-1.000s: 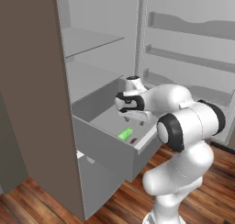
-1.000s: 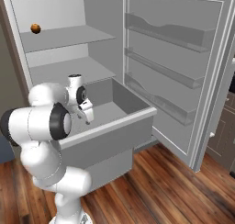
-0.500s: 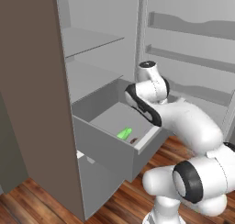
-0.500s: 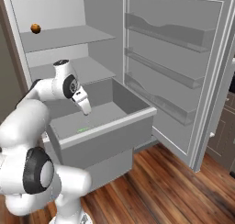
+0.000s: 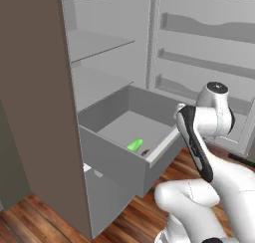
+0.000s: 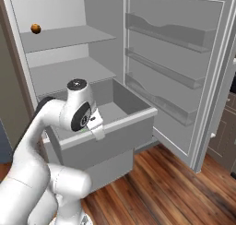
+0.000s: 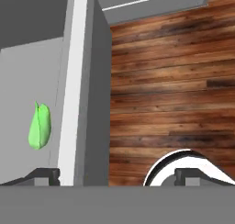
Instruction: Place the mushroom and corn inside the fridge drawer. Close the drawer after placing the vegetables.
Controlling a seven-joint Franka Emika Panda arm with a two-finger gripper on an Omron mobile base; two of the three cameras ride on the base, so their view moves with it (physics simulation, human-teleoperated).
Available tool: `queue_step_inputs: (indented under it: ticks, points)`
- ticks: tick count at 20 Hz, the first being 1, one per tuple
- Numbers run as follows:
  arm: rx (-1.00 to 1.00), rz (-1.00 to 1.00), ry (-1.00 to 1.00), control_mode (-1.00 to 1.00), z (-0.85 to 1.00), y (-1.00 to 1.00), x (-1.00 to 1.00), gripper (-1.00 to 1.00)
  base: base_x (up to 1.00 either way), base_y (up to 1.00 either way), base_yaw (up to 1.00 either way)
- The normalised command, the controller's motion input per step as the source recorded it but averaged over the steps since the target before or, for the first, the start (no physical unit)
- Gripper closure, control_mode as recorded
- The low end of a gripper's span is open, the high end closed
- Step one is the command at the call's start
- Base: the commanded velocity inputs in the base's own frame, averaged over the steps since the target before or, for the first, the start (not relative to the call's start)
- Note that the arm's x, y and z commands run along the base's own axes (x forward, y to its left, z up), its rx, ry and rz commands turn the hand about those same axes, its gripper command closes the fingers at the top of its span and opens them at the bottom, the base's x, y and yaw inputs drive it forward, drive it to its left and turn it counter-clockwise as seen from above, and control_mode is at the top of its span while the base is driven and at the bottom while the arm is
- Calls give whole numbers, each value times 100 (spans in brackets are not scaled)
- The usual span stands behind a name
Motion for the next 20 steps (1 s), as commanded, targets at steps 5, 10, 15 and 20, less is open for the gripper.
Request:
queue_step_inputs:
  ticks: [5, 10, 15, 20]
  points:
    - [17, -4, -20, -100, -52, -77, -89, -100, 0, 0, 0]
    - [17, 0, -25, -100, -98, -10, 29, -100, 0, 0, 0]
    - [18, 0, -25, -100, -89, 0, 45, -100, 0, 0, 0]
    - [19, 6, -24, -100, -64, 0, 48, -100, 0, 0, 0]
